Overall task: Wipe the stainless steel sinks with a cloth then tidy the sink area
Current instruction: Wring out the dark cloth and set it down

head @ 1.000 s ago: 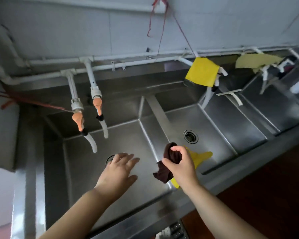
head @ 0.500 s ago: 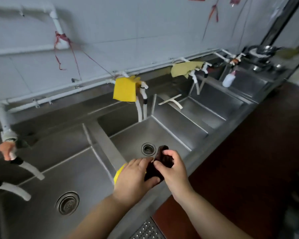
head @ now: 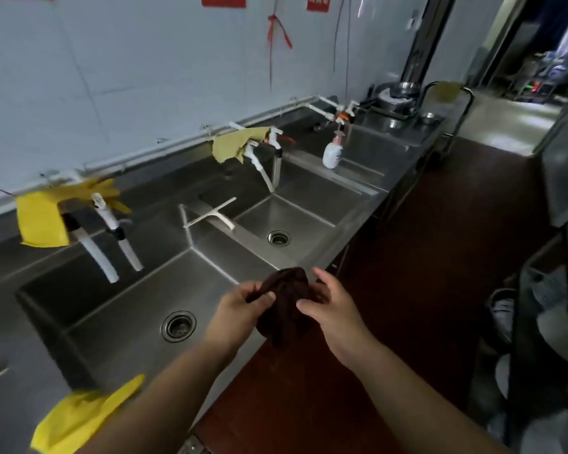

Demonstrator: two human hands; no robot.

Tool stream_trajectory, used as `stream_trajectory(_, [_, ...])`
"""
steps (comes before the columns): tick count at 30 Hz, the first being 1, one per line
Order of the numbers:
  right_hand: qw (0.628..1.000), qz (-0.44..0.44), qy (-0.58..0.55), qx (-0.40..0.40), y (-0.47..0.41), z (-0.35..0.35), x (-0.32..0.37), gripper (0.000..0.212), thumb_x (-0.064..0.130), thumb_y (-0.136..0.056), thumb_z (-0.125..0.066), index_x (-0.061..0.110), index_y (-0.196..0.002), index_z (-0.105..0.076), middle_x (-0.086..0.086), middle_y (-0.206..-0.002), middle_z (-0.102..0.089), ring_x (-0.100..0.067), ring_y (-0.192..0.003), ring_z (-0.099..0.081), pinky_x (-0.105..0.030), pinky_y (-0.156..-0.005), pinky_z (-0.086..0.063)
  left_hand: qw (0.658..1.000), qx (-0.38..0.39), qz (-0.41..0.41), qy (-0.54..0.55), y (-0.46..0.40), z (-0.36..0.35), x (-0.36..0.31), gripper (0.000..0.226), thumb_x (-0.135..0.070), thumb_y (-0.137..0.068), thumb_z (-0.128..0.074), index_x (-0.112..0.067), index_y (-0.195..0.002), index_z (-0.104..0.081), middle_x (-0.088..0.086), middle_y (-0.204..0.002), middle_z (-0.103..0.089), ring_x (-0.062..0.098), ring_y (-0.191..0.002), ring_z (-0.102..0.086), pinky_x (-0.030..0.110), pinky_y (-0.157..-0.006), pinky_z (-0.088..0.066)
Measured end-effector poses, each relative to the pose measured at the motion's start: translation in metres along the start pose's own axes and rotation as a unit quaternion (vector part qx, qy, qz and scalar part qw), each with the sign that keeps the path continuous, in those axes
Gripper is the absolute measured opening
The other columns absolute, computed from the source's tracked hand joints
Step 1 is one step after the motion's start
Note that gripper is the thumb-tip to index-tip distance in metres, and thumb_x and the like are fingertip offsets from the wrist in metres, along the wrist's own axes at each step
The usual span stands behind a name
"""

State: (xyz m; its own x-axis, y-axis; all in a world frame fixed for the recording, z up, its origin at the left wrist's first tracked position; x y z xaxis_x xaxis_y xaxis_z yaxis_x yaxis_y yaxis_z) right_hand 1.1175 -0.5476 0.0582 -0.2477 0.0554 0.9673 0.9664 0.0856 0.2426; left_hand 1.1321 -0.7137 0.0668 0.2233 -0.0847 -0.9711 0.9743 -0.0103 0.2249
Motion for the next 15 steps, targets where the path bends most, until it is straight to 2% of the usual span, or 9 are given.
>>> stream_trajectory(2, [1.000, -0.018, 0.017, 0.013, -0.016, 0.023, 0.010, 0.069, -0.008, -0.077, -0.063, 0.027, -0.134, -0.045, 0.002, -0.117, -0.059, -0.011, -0.106, -0.060, -0.023, -0.081, -0.051, 1.000, 0.012, -0.001, 0.001, -0.021, -0.018, -0.013, 0.010, -0.012, -0.092, -0.057, -0.007, -0.096, -0.064, 0.014, -0.092, -0.069, 0.025, -0.088, -0.065, 0.036, -0.084, -0.051])
stream_trajectory(4, [0.999, -0.025, 0.033, 0.015, -0.033, 0.046, 0.019, 0.059, -0.011, -0.074, -0.060, 0.026, -0.120, -0.055, -0.003, -0.118, -0.060, -0.015, -0.106, -0.061, -0.029, -0.087, -0.052, 1.000, 0.023, -0.012, 0.002, -0.044, -0.035, -0.027, 0.010, -0.012, -0.093, -0.055, -0.005, -0.095, -0.063, 0.013, -0.087, -0.066, 0.024, -0.083, -0.063, 0.035, -0.081, -0.051])
stream_trajectory(6, [0.998, -0.039, 0.042, 0.020, -0.051, 0.067, 0.026, 0.051, -0.013, -0.072, -0.060, 0.024, -0.108, -0.061, -0.005, -0.112, -0.064, -0.018, -0.102, -0.064, -0.031, -0.084, -0.054, 0.999, 0.045, -0.022, 0.001, -0.069, -0.054, -0.040, 0.011, -0.010, -0.094, -0.053, -0.003, -0.093, -0.062, 0.013, -0.084, -0.063, 0.023, -0.078, -0.059, 0.032, -0.074, -0.049])
stream_trajectory(8, [0.996, -0.058, 0.054, 0.027, -0.072, 0.087, 0.032, 0.046, -0.011, -0.072, -0.062, 0.019, -0.108, -0.062, -0.008, -0.107, -0.067, -0.020, -0.099, -0.065, -0.030, -0.081, -0.054, 0.997, 0.068, -0.033, -0.001, -0.094, -0.072, -0.051, 0.011, -0.010, -0.094, -0.052, -0.004, -0.090, -0.061, 0.010, -0.079, -0.061, 0.021, -0.076, -0.058, 0.027, -0.070, -0.048])
stream_trajectory(11, [0.994, -0.089, 0.053, 0.032, -0.105, 0.115, 0.041, 0.037, 0.002, -0.075, -0.070, 0.011, -0.111, -0.063, -0.008, -0.104, -0.070, -0.021, -0.098, -0.067, -0.032, -0.085, -0.052, 0.992, 0.118, -0.051, 0.016, -0.135, -0.102, -0.068, 0.012, -0.010, -0.095, -0.051, -0.008, -0.089, -0.061, 0.007, -0.075, -0.061, 0.018, -0.070, -0.057, 0.024, -0.063, -0.049])
stream_trajectory(13, [0.992, -0.102, 0.063, 0.030, -0.130, 0.134, 0.049, 0.033, 0.017, -0.077, -0.074, 0.013, -0.108, -0.065, -0.003, -0.103, -0.072, -0.018, -0.098, -0.067, -0.033, -0.088, -0.051, 0.986, 0.153, -0.057, 0.032, -0.167, -0.121, -0.080, 0.013, -0.010, -0.094, -0.051, -0.009, -0.088, -0.063, 0.008, -0.075, -0.063, 0.021, -0.068, -0.058, 0.028, -0.060, -0.047])
stream_trajectory(15, [0.990, -0.110, 0.084, 0.029, -0.155, 0.152, 0.061, 0.034, 0.029, -0.076, -0.075, 0.014, -0.106, -0.067, -0.001, -0.102, -0.072, -0.016, -0.098, -0.067, -0.031, -0.087, -0.050, 0.982, 0.174, -0.048, 0.046, -0.202, -0.137, -0.091, 0.012, -0.011, -0.093, -0.054, -0.009, -0.090, -0.065, 0.006, -0.076, -0.068, 0.018, -0.067, -0.064, 0.024, -0.057, -0.050])
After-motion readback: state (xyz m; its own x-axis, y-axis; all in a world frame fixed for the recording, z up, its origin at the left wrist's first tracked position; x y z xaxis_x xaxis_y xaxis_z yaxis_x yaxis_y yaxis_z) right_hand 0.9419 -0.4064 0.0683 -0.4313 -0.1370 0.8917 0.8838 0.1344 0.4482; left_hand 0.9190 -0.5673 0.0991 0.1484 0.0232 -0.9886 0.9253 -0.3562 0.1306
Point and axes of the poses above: each hand's wrist, its own y-axis away from the middle knuckle, its own z-axis out of the back of the hand, x = y × z, the point moved 7 cm from there along -y, towards the middle knuckle
